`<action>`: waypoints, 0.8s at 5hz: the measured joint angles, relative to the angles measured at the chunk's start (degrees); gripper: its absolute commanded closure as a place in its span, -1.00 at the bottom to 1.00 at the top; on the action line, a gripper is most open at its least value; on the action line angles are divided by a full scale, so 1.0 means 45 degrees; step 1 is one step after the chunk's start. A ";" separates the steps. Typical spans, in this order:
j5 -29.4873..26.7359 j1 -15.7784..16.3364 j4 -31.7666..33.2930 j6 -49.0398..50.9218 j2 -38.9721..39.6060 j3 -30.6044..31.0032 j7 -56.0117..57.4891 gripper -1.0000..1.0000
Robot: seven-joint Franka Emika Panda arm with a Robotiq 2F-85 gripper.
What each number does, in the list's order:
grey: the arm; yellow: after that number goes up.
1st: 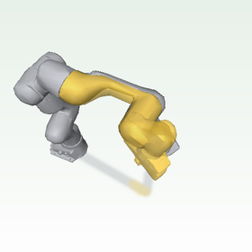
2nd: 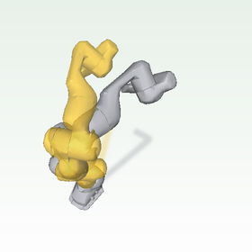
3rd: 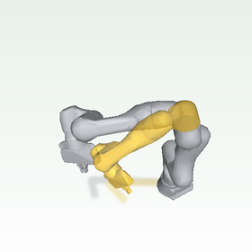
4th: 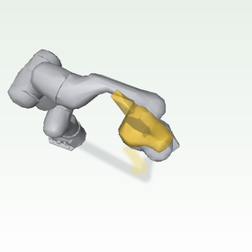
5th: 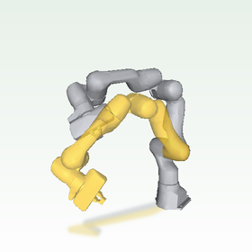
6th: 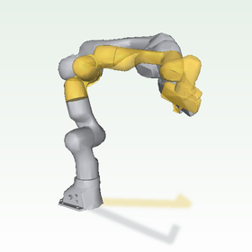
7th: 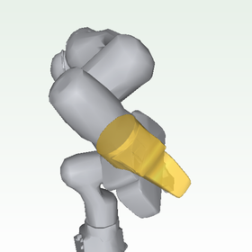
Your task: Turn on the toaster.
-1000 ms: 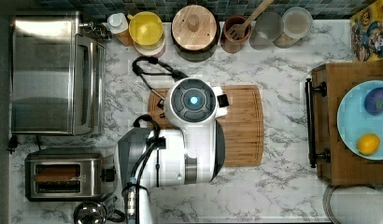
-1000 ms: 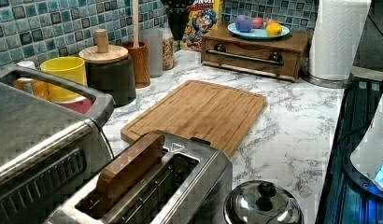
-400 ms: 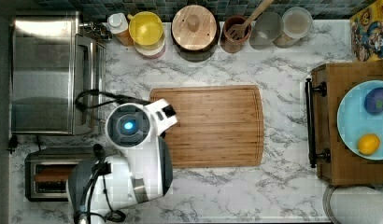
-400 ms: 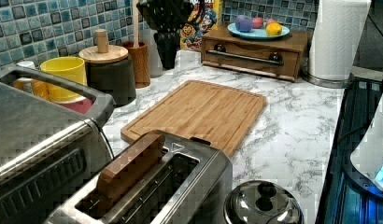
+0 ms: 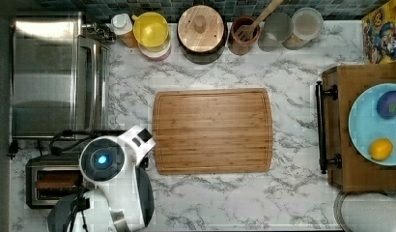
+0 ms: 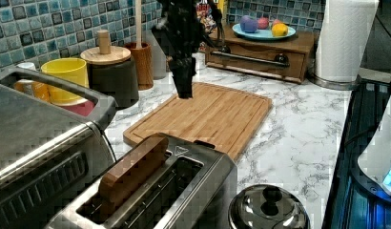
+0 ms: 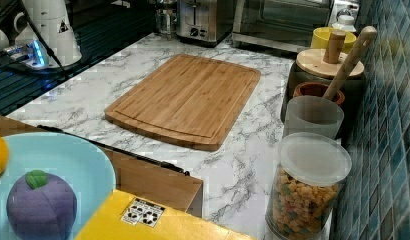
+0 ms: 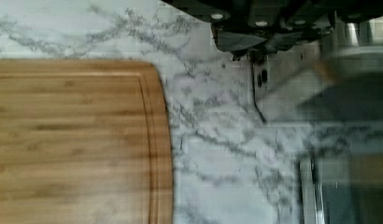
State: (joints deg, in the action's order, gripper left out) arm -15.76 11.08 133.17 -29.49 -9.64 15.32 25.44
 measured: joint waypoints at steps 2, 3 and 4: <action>-0.0821 0.0895 0.0721 0.0432 -0.0246 0.0361 0.0333 1.00; -0.0920 0.1063 0.0995 -0.0423 -0.0396 0.0532 0.0410 1.00; -0.0920 0.1253 0.1219 -0.0970 -0.0662 0.0479 0.0413 1.00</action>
State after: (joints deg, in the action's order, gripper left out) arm -19.91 16.72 138.65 -33.85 -12.62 17.47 27.31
